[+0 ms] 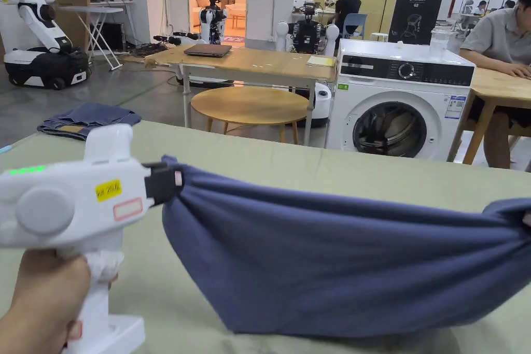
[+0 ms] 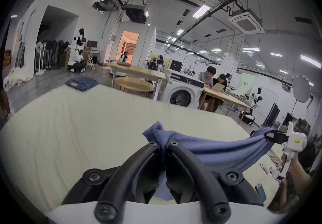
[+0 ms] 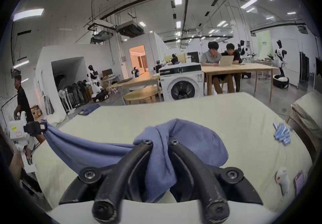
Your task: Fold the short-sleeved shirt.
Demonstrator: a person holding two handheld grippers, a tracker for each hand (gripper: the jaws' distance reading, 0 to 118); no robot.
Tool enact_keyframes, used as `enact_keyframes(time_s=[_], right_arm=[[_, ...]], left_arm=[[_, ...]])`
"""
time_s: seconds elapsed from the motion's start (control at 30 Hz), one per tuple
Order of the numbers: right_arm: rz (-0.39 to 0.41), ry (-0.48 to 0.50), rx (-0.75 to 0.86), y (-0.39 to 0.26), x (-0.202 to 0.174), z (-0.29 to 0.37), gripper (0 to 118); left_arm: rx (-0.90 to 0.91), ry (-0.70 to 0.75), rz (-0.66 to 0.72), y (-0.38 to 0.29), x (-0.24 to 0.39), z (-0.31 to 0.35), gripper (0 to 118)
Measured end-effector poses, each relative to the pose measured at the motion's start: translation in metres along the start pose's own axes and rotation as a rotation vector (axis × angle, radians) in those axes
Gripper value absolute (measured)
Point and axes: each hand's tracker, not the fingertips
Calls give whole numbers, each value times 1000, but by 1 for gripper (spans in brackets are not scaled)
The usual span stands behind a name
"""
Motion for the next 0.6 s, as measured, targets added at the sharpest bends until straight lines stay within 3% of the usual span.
enact_keyframes(time_s=[0.13,0.6], right_arm=[[20,6,-47,-42,3,26,8],[-128,-59,-244,-192,20,88,9]], left_arm=[[-46,2,41,-49,-10,26,0],[-254,54,152,-189,-34,98,0]])
